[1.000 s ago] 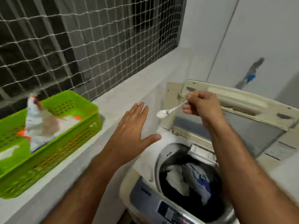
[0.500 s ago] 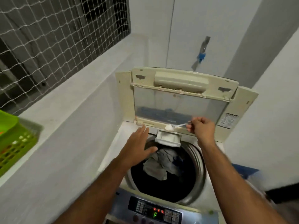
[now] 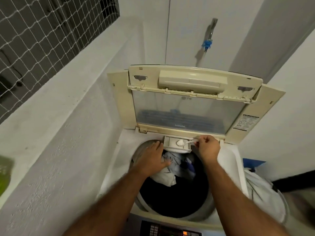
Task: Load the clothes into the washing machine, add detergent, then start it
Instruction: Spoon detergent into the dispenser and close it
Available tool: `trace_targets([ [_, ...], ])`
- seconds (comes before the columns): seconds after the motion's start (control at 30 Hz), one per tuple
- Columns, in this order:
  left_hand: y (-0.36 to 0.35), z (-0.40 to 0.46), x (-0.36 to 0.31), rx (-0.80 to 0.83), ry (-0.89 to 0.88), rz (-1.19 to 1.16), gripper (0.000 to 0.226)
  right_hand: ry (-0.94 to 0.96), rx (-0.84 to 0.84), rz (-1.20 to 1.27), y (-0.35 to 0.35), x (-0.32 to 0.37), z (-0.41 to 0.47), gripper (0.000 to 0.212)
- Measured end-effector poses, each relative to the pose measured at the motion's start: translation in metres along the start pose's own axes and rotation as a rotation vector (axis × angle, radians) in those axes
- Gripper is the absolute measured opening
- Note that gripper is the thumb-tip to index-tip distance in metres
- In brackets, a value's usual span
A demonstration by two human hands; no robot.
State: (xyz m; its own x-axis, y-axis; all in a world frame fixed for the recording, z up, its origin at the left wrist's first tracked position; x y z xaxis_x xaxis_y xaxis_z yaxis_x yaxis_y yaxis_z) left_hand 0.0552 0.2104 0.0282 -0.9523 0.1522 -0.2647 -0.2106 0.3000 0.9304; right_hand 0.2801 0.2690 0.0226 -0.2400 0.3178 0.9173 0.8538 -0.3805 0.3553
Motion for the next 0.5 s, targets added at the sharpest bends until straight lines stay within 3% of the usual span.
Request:
trace_targets([
  [0.37,-0.024,0.011,0.018,0.053,0.007,-0.089,0.086,0.286,0.077,-0.279,-0.036,0.01,-0.014,0.017],
  [0.5,-0.028,0.01,0.018,0.037,0.011,-0.089,0.087,0.5,0.151,-0.376,-0.034,0.02,-0.022,0.016],
])
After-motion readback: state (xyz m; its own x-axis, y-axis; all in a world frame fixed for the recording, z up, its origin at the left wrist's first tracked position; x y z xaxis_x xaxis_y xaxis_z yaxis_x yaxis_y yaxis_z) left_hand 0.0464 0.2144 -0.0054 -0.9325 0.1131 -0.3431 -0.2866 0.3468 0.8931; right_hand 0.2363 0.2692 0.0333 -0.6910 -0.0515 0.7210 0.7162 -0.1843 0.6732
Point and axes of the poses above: each hand's wrist, its own z-axis towards the middle knuckle, its own y-axis out of the back of the hand, x = y × z, the point moved 4 cm from there along z, towards the middle knuckle, and after that the axes turned 6 degrees about z, right-handed, at the moved point
